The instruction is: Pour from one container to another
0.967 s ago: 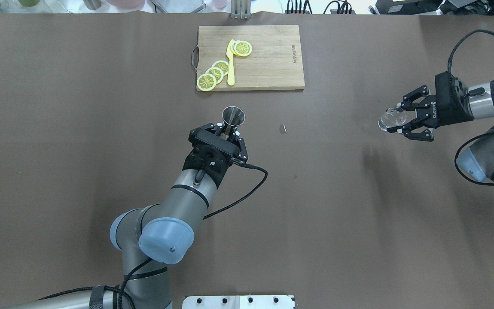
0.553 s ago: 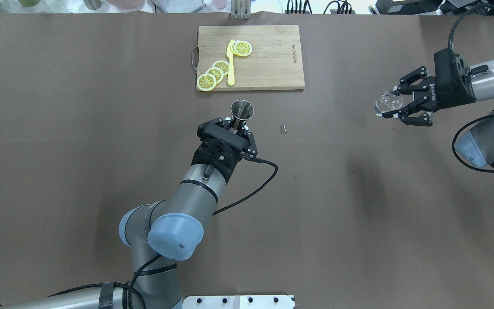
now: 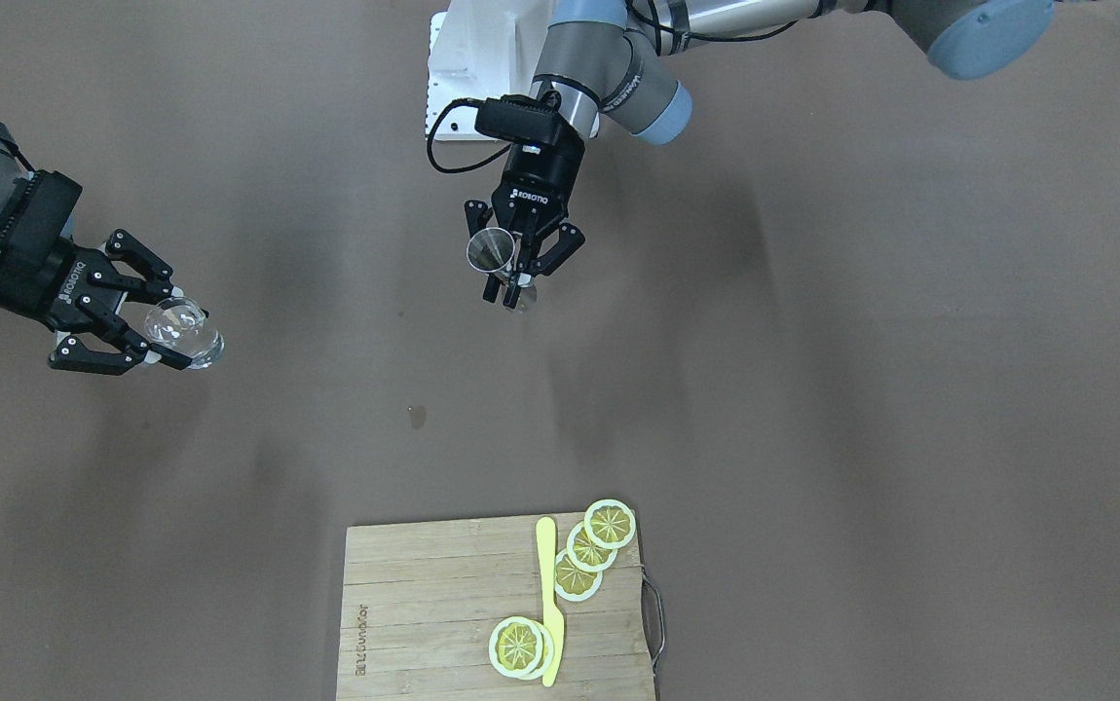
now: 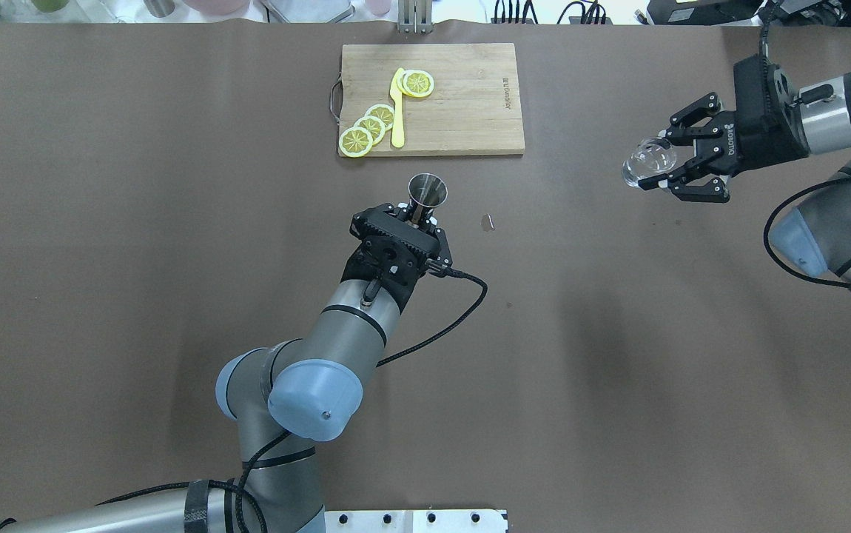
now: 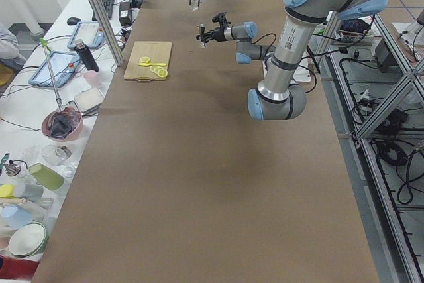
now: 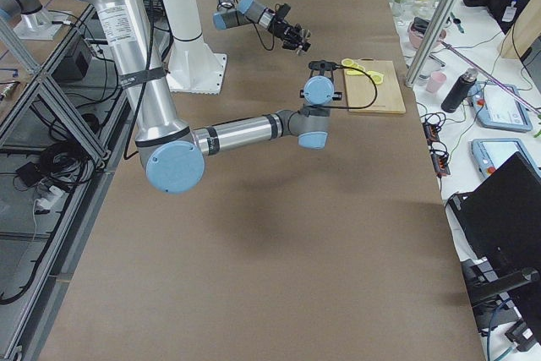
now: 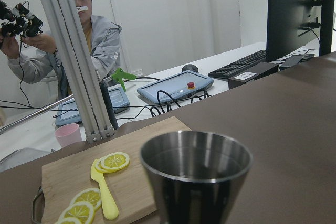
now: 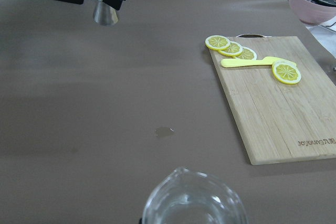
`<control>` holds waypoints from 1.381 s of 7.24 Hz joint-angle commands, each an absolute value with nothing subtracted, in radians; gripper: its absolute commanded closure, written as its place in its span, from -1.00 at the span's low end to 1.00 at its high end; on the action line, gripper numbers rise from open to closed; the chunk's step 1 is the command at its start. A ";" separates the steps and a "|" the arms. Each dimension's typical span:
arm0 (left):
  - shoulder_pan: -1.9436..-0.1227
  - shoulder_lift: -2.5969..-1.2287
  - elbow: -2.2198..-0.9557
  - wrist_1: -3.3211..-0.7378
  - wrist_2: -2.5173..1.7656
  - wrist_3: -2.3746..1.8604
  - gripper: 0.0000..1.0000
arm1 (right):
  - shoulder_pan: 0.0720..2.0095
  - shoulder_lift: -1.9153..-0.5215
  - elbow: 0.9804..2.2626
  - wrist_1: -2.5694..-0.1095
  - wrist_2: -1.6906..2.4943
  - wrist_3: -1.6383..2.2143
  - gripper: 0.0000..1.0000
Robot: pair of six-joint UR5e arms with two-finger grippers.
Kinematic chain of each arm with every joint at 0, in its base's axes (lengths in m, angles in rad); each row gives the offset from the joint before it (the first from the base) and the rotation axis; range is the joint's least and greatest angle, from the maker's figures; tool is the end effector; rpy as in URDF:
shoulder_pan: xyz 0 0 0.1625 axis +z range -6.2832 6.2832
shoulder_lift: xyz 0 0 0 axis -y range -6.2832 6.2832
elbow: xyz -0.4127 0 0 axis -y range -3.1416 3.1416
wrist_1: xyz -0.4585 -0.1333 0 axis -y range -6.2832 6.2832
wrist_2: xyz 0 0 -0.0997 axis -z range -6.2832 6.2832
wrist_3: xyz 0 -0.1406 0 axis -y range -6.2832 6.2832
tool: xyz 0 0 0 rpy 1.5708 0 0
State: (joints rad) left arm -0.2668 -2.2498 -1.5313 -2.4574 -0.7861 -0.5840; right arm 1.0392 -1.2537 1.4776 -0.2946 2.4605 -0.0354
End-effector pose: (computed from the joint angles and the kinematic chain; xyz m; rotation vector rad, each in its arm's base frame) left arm 0.6437 -0.4171 0.1149 1.3237 0.7856 -0.0267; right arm -0.3194 -0.5907 0.3596 1.2279 -1.0792 -1.1030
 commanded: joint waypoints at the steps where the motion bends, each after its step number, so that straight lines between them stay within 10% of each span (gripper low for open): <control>1: -0.305 -2.252 -1.528 -2.457 -0.820 -0.583 1.00 | 1.031 -1.140 1.497 -0.398 2.462 -0.006 1.00; 10: -0.367 -2.292 -1.482 -2.462 -0.953 -0.584 1.00 | 0.945 -1.013 1.692 -0.846 2.369 -0.026 1.00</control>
State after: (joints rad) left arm -0.3666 -2.2890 -1.4847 -2.4586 -0.9549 -0.5839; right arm 0.9567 -1.0358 1.6858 -0.7898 2.3831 -0.0239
